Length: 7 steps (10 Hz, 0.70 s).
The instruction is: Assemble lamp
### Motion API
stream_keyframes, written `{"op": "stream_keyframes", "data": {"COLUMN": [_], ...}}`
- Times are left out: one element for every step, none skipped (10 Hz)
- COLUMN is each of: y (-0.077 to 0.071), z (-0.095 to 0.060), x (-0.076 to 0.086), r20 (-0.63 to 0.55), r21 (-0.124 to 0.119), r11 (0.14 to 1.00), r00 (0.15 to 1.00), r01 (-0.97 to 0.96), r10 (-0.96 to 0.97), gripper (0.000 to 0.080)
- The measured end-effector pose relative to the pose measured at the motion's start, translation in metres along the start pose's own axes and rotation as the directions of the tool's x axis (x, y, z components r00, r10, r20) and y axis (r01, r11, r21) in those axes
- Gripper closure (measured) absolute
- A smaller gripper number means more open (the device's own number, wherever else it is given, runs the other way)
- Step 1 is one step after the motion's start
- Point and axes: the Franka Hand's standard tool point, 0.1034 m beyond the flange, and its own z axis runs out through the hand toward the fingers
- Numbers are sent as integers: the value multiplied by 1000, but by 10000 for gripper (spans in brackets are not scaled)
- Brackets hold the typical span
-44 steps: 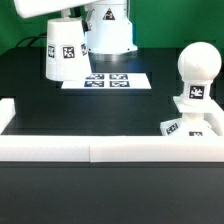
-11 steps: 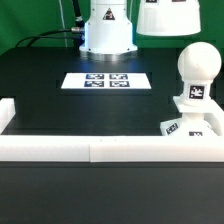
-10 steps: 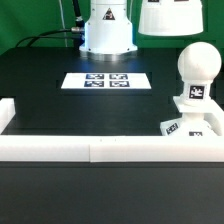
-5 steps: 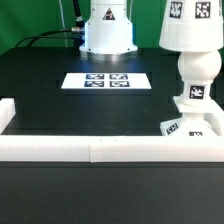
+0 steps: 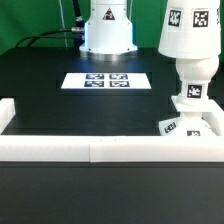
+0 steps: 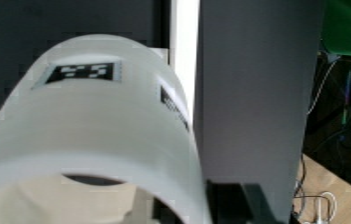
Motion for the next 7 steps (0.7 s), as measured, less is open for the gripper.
{"op": "stream_keyframes", "data": {"y": [-3, -4, -1, 2, 6, 8, 8], "z": [6, 9, 14, 19, 27, 35, 43], "x": [1, 4, 6, 8, 9, 11, 13], "r20": [0, 2, 3, 3, 2, -2, -5], "r21": [-1, 0, -1, -3, -6, -9, -11], "r11": [1000, 1000, 1000, 1000, 1000, 1000, 1000], "r00": [1000, 1000, 1000, 1000, 1000, 1000, 1000], "r01": [5, 6, 3, 0, -5, -8, -16], "r10": [-5, -6, -3, 0, 5, 8, 16], "gripper": [755, 755, 755, 755, 755, 755, 755]}}
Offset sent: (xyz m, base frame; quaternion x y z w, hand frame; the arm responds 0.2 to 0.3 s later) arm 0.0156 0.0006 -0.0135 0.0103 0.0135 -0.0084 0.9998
